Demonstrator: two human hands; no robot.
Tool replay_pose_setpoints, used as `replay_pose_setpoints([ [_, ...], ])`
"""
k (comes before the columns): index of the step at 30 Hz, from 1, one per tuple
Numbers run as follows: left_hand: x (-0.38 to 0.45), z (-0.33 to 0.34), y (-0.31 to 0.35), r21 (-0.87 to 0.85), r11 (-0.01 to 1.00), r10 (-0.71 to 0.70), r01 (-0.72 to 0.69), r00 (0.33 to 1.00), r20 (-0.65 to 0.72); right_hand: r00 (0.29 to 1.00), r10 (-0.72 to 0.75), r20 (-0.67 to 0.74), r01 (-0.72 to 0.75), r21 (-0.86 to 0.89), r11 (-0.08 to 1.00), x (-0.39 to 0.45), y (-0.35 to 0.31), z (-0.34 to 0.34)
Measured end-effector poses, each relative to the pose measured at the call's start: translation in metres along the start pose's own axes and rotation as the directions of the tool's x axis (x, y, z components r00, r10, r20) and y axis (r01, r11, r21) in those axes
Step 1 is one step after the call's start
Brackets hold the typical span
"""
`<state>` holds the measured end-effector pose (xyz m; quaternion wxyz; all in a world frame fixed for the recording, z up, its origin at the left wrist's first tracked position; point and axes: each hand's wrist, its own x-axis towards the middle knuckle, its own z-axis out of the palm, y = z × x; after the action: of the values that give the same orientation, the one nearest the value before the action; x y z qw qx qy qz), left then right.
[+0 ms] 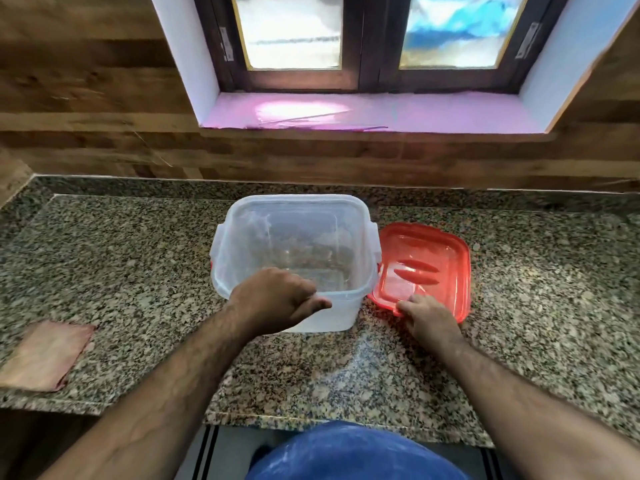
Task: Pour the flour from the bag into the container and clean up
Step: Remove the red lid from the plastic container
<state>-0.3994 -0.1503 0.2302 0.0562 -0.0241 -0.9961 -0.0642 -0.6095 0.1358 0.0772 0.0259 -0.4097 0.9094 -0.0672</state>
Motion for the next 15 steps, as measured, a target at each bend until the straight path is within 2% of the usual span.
replay_pose_setpoints([
  [3,-0.001,0.003,0.000,0.016,1.000,0.010,-0.009,0.999,-0.031,0.979,-0.023,0.204,0.030,-0.031,0.999,0.000,0.002,0.003],
  [4,-0.001,0.004,0.001,0.018,1.000,0.008,-0.008,1.000,-0.030,0.971,-0.012,0.240,0.020,-0.029,0.999,0.000,0.002,0.003],
  [6,-0.002,0.005,0.003,0.010,1.000,0.017,-0.016,0.999,-0.029,0.975,0.000,0.222,-0.013,0.055,0.998,0.001,0.002,0.000],
  [9,-0.002,0.004,0.008,0.001,0.999,0.044,-0.044,0.999,-0.019,0.996,0.094,0.003,-0.088,0.374,0.923,0.003,-0.008,-0.017],
  [11,-0.002,0.003,0.012,0.015,0.998,0.069,-0.069,0.998,-0.006,0.961,0.241,-0.138,-0.128,0.549,0.826,0.011,-0.018,-0.032],
  [13,-0.002,0.002,0.014,0.024,0.997,0.070,-0.071,0.997,0.011,0.916,0.329,-0.228,-0.102,0.662,0.743,0.028,-0.029,-0.054],
  [15,0.000,-0.001,0.016,0.023,0.998,0.058,-0.058,0.998,0.022,0.885,0.347,-0.310,-0.020,0.720,0.694,0.048,-0.040,-0.082],
])
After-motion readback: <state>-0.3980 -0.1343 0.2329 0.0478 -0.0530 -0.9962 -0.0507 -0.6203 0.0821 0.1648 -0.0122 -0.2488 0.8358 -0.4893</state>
